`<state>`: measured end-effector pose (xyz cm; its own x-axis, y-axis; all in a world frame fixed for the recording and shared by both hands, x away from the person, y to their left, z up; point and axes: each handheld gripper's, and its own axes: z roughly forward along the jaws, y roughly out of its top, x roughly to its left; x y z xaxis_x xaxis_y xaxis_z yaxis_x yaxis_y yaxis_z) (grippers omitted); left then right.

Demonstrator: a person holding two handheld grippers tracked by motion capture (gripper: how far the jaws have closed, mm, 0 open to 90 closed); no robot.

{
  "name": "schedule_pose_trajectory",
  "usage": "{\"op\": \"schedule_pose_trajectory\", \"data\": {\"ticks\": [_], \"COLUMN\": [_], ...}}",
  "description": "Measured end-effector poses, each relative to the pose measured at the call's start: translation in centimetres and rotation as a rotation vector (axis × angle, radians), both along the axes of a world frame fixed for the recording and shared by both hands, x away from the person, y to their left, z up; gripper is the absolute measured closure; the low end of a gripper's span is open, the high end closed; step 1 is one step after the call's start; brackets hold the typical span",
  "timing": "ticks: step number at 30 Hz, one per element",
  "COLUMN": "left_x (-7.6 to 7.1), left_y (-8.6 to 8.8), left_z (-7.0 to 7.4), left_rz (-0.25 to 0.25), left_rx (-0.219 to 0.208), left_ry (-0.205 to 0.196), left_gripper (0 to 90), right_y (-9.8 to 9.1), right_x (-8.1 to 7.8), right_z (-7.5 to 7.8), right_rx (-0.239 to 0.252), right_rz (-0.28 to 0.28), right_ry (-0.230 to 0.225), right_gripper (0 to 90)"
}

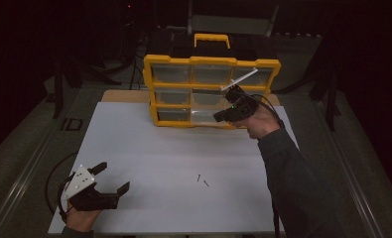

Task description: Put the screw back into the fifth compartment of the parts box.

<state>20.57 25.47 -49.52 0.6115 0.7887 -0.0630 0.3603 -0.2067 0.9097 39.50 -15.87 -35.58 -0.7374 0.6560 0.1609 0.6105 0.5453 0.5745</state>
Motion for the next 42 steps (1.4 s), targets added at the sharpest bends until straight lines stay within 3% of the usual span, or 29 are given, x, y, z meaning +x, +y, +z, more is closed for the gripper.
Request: {"op": "schedule_pose_trajectory", "data": {"ticks": [15,31,32,37,39,42], "left_x": [0.0,0.0,0.0,0.0,0.0,-0.1], "left_y": [0.1,0.1,0.1,0.2,0.1,0.1], "left_z": [0.0,0.0,0.0,0.0,0.0,0.1], "left_rz": [0.004,0.004,0.004,0.004,0.004,0.004], "left_rx": [-0.003,-0.002,-0.002,-0.002,-0.002,-0.002], "left_ry": [-0.002,0.001,0.0,0.0,0.0,-0.001], "left_gripper": [0.1,0.0,0.1,0.0,0.1,0.1], "right_y": [-0.3,-0.7,-0.7,-0.8,-0.8,-0.9], "right_x": [1.7,3.5,3.5,3.4,3.3,3.2], "right_z": [1.5,1.0,1.0,1.1,1.0,0.9], "right_rx": [0.014,-0.005,-0.004,0.032,0.023,0.025], "right_rz": [-0.089,-0.176,-0.18,-0.202,-0.209,-0.209], "right_ry": [-0.026,-0.03,-0.036,-0.078,-0.08,-0.079], "right_gripper": [87.5,86.9,85.0,34.1,25.5,20.5]}}
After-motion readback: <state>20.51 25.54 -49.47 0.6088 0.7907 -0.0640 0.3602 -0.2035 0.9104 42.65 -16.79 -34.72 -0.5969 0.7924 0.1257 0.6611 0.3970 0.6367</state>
